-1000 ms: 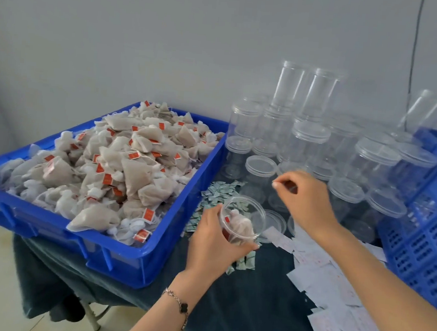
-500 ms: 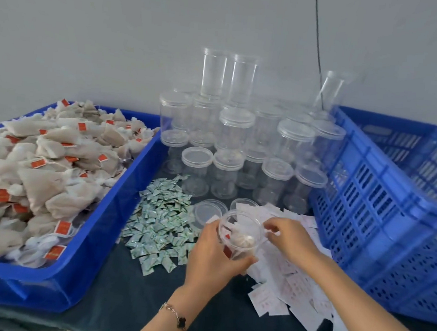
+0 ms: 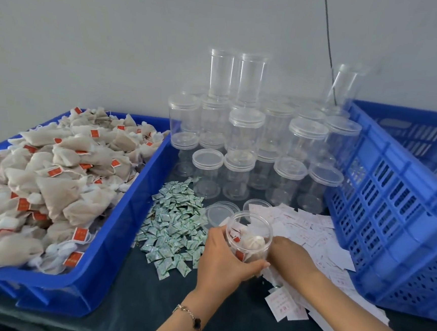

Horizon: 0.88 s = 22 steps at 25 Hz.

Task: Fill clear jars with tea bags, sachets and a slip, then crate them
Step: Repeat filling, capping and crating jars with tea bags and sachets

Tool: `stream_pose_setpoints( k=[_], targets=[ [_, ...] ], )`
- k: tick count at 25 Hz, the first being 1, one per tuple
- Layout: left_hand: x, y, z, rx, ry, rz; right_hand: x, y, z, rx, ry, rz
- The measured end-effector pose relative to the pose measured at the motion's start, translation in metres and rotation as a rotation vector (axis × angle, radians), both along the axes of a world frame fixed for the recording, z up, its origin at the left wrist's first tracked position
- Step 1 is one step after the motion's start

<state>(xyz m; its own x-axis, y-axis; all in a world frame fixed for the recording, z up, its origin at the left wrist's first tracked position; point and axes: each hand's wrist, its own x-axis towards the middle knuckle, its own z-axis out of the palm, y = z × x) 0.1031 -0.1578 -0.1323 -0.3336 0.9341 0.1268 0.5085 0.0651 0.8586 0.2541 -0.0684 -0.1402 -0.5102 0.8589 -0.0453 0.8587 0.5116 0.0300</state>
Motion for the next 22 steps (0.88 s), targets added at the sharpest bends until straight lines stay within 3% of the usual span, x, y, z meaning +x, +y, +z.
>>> stream_pose_setpoints(
  k=[3,6,7,9,11,12,14,17,22],
  targets=[
    [0.002,0.000,0.001,-0.014,-0.009,0.012,0.000,-0.005,-0.003,0.044,-0.115,0.005],
    [0.002,-0.001,0.001,-0.013,-0.014,0.006,0.001,-0.013,0.011,0.113,-0.052,-0.083],
    [0.002,-0.001,0.001,-0.008,-0.016,0.005,0.002,-0.013,0.021,0.170,0.047,-0.139],
    [0.002,-0.001,0.000,-0.005,-0.015,0.008,0.002,-0.015,0.045,0.336,0.448,-0.212],
    [0.003,0.000,-0.002,-0.012,-0.008,0.018,-0.004,-0.020,0.069,0.495,0.838,-0.076],
    [0.003,0.000,-0.003,-0.015,0.001,0.024,-0.008,-0.025,0.078,0.538,0.880,0.056],
    [0.002,0.001,-0.004,-0.021,0.015,0.029,-0.013,-0.038,0.083,0.436,0.670,0.353],
    [0.003,0.001,-0.004,-0.021,0.020,0.040,-0.009,-0.050,0.075,0.080,0.369,0.397],
    [0.004,0.000,0.012,-0.039,0.015,0.018,0.004,-0.051,0.076,0.124,0.479,0.334]
  ],
)
